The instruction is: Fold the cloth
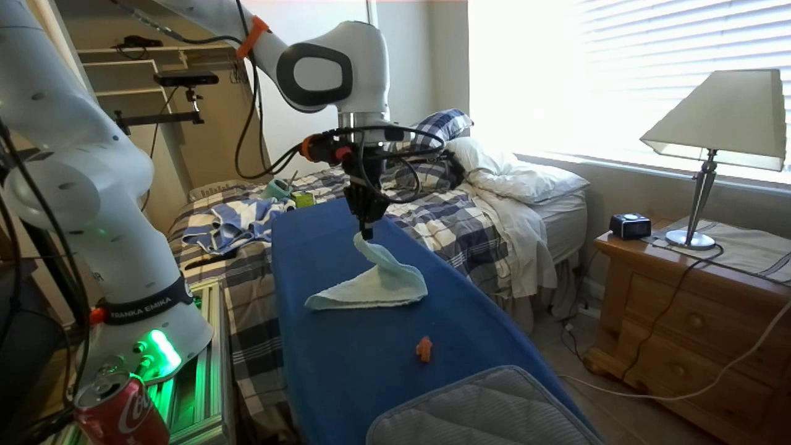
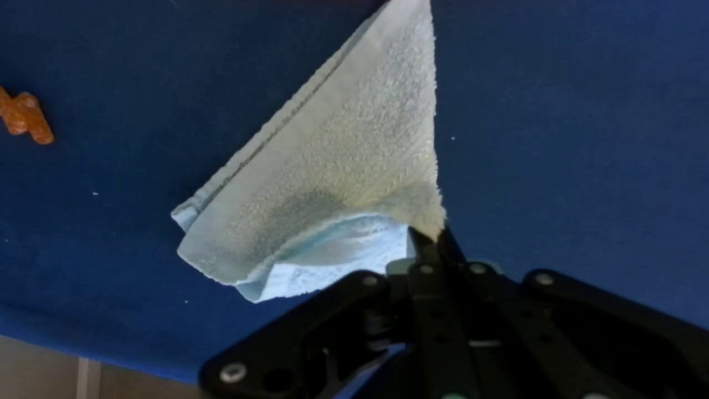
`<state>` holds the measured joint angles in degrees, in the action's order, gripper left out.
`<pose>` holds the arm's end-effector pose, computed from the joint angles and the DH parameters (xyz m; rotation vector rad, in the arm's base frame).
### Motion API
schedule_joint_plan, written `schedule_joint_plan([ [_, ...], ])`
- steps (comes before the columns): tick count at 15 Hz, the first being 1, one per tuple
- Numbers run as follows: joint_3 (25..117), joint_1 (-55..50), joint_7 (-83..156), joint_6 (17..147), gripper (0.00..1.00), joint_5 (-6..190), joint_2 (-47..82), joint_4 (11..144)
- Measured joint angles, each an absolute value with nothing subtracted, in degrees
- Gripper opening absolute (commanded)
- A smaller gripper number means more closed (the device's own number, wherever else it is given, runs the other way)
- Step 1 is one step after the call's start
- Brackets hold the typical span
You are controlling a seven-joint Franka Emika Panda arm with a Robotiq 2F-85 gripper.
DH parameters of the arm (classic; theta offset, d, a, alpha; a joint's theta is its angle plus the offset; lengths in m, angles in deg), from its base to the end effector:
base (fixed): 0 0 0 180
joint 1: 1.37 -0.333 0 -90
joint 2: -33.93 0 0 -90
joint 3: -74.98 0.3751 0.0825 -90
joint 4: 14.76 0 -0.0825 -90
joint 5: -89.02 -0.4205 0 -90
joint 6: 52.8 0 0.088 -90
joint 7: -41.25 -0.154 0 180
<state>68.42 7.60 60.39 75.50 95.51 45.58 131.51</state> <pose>0.4157 -0.1219 0.3172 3.1016 0.2203 -0.1929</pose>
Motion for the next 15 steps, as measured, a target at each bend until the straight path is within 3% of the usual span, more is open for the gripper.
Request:
schedule_joint_plan([
  [15,66.0,8.2,60.4,72.5,0.02,97.8,50.6,138.5],
])
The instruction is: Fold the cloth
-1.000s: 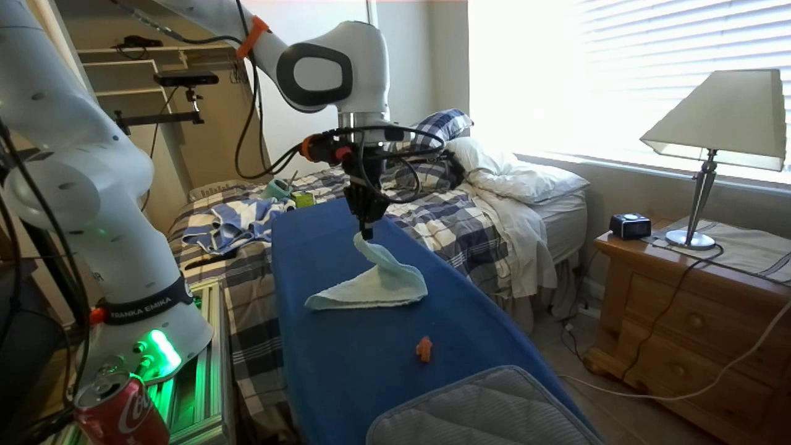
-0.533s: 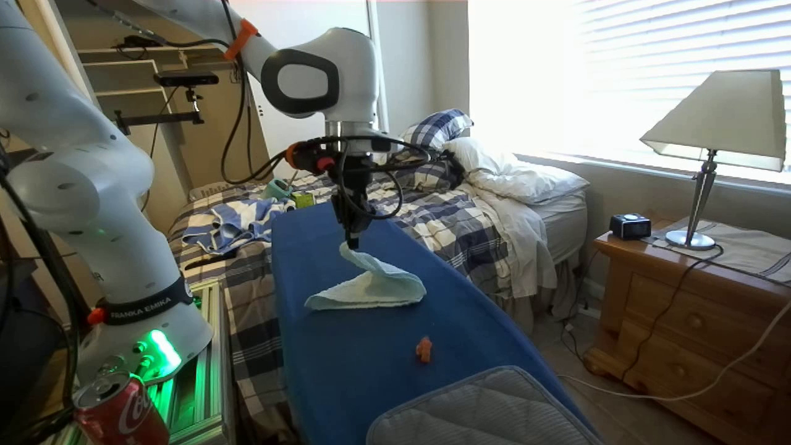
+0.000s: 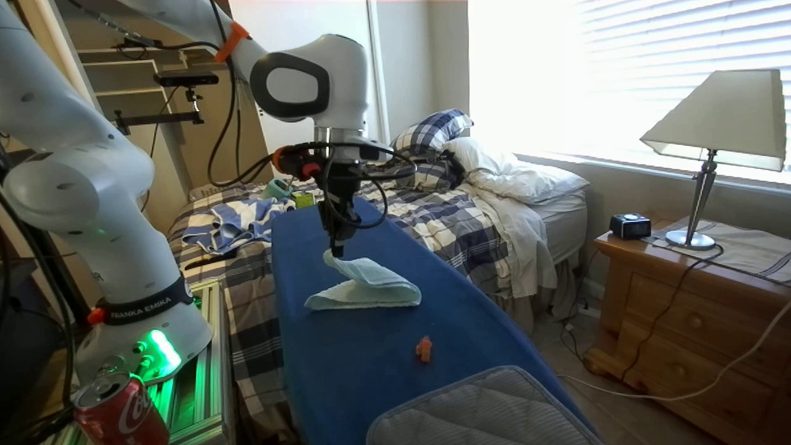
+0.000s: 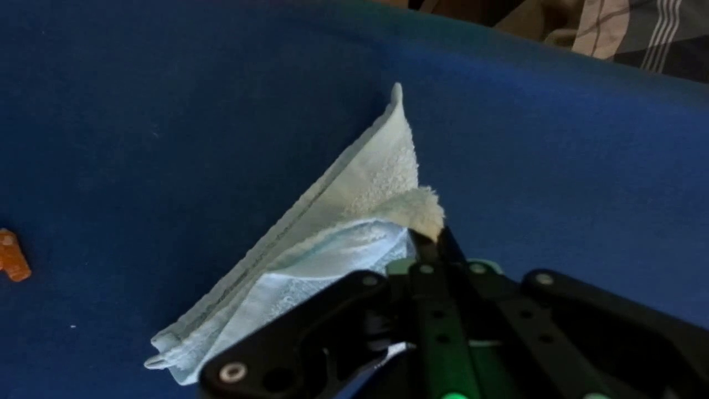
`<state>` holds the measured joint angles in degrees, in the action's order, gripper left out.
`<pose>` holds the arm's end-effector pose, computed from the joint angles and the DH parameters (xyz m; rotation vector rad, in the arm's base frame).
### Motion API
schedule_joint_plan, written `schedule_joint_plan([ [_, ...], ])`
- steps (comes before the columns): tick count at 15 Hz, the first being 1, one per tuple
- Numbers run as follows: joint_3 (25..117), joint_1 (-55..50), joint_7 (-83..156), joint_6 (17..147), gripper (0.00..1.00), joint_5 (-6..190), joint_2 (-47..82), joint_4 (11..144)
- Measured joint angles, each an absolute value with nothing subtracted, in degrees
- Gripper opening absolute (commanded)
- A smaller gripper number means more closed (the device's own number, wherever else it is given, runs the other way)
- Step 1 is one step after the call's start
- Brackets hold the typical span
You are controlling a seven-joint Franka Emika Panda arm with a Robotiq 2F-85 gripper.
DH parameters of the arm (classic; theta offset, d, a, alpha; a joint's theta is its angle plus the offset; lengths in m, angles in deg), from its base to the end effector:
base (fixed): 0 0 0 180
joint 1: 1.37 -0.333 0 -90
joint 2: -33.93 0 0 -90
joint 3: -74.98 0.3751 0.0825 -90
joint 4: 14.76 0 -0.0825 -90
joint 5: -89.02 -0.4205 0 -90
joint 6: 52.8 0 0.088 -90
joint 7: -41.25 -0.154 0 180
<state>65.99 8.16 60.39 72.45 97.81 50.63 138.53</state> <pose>0.3548 -0.1267 0.2978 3.1143 0.1918 -0.3301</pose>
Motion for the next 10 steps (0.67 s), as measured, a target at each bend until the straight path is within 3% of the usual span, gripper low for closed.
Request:
schedule_joint_plan([
  [9,65.7,8.4,60.4,70.0,0.02,102.0,51.1,140.4],
  [10,65.6,8.4,60.4,70.0,0.28,102.1,51.1,140.5],
])
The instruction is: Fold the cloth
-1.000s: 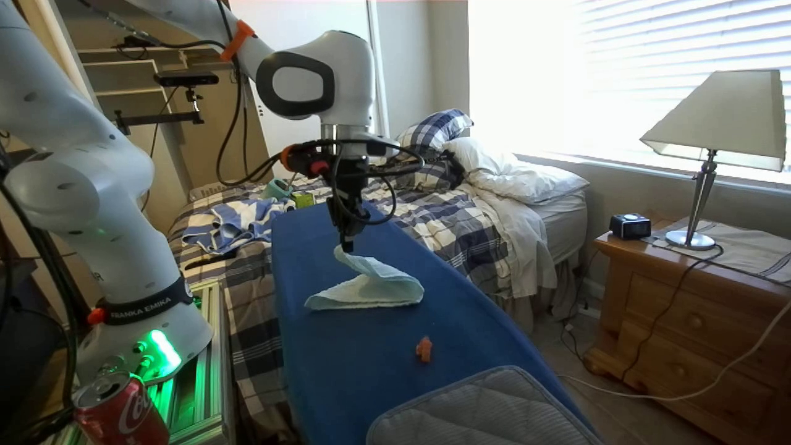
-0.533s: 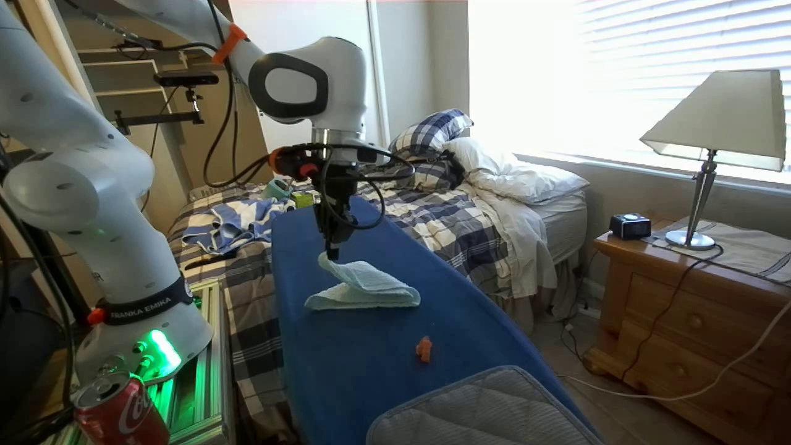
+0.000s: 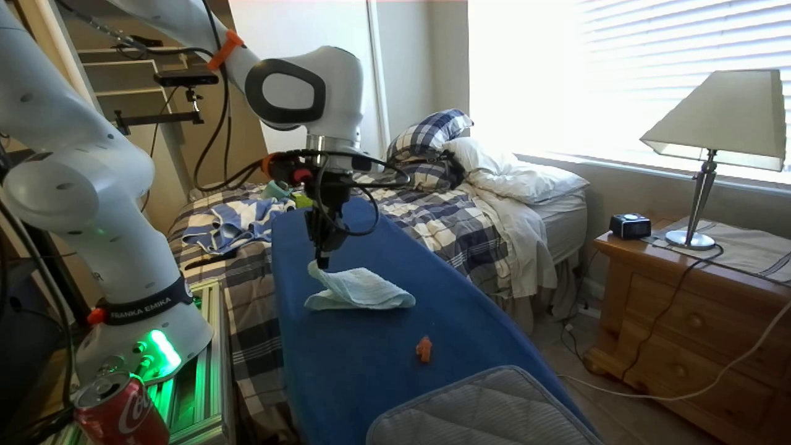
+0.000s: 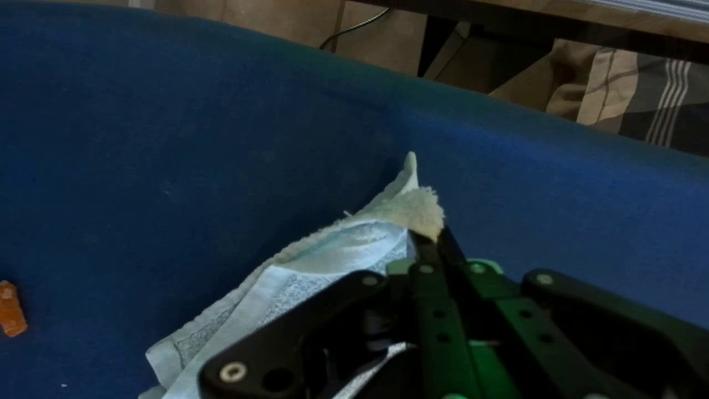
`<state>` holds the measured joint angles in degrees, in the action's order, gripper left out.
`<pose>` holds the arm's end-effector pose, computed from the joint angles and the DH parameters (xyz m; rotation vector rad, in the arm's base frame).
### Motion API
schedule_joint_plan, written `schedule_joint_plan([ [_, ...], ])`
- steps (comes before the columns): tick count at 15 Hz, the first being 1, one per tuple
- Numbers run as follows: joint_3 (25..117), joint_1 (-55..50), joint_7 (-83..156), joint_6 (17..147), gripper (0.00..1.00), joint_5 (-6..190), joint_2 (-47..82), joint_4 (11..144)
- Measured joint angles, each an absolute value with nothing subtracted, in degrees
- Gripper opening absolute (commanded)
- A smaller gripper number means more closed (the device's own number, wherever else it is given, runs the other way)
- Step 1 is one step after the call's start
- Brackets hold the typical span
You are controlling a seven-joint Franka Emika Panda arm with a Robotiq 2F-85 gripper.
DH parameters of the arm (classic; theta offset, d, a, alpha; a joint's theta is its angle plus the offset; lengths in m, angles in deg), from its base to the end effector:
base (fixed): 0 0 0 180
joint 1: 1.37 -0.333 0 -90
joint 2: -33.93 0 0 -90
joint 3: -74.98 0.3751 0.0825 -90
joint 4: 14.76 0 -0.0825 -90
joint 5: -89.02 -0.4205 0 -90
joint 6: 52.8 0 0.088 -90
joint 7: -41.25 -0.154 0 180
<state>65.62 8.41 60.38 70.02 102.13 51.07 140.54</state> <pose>0.3317 -0.1296 0.2850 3.0648 0.2516 -0.4536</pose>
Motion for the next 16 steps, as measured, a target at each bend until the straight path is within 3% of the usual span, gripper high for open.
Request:
schedule_joint_plan([
  [1,65.6,8.4,60.4,70.0,0.29,102.2,51.1,140.7],
  [11,65.3,8.4,60.4,70.0,0.97,102.2,52.1,140.7],
  [16,65.4,8.0,60.4,67.1,1.0,101.9,57.7,139.0],
])
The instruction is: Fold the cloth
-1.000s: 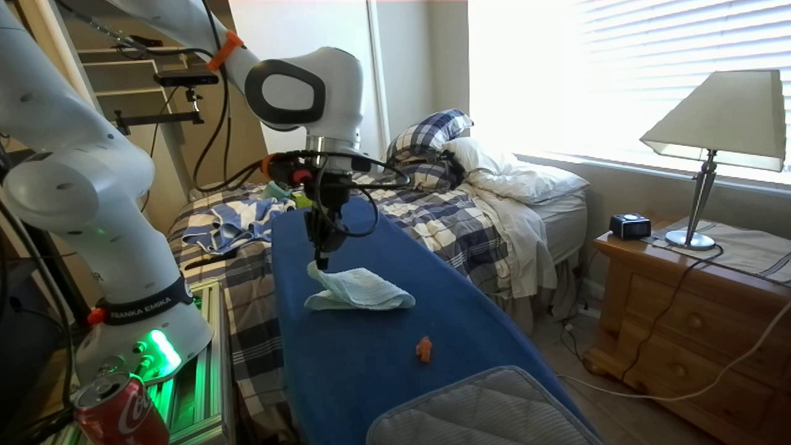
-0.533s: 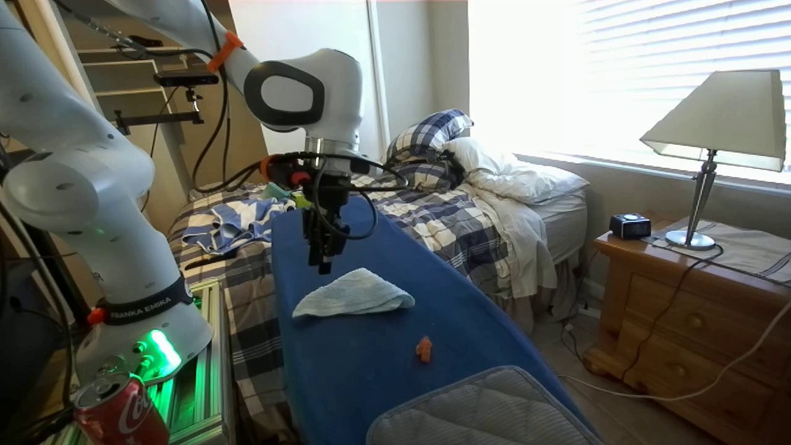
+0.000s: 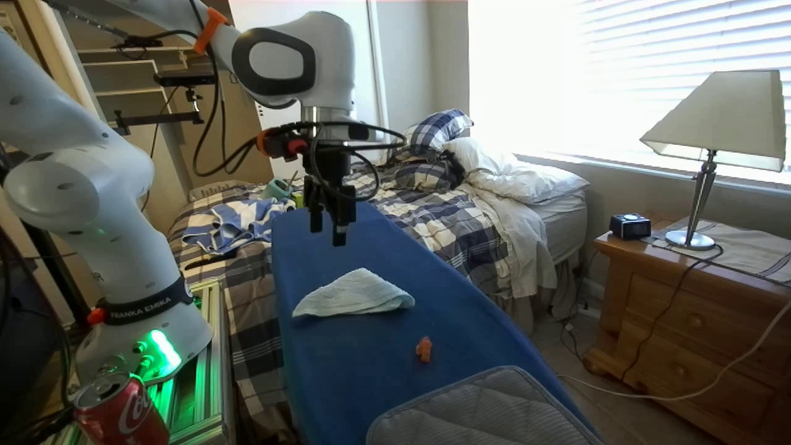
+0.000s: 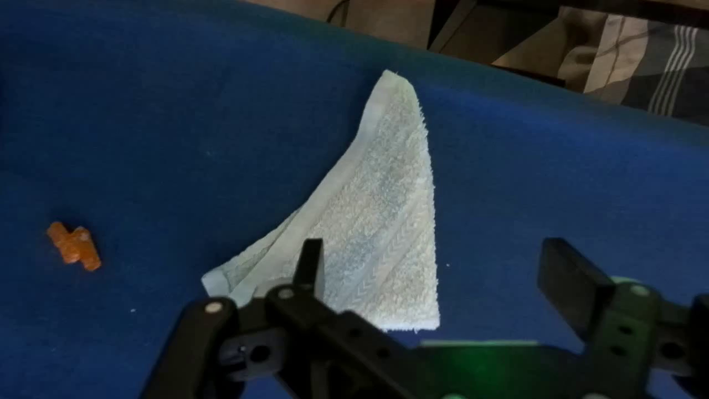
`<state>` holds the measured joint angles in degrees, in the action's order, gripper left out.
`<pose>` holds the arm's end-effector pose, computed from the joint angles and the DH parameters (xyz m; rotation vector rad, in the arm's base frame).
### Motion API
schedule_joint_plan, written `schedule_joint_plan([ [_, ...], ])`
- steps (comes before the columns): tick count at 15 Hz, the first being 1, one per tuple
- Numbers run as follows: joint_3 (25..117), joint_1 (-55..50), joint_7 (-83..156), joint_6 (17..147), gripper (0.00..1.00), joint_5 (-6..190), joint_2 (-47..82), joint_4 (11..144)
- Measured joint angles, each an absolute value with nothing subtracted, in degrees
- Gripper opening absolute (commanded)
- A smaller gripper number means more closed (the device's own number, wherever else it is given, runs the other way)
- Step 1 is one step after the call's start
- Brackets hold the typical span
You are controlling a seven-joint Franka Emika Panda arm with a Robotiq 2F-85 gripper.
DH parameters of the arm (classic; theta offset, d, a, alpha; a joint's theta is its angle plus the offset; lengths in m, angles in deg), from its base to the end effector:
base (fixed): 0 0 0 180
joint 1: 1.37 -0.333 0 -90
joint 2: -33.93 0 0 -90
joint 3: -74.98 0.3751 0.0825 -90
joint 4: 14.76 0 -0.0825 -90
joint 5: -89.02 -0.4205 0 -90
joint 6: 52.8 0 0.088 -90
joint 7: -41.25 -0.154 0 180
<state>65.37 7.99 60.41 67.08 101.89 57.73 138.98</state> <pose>0.3364 -0.1316 0.3343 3.0621 0.2346 -0.3136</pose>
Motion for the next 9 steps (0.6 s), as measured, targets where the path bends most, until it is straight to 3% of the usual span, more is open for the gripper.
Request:
schedule_joint_plan([
  [9,65.2,8.5,56.2,65.6,1.0,102.4,66.8,136.0],
])
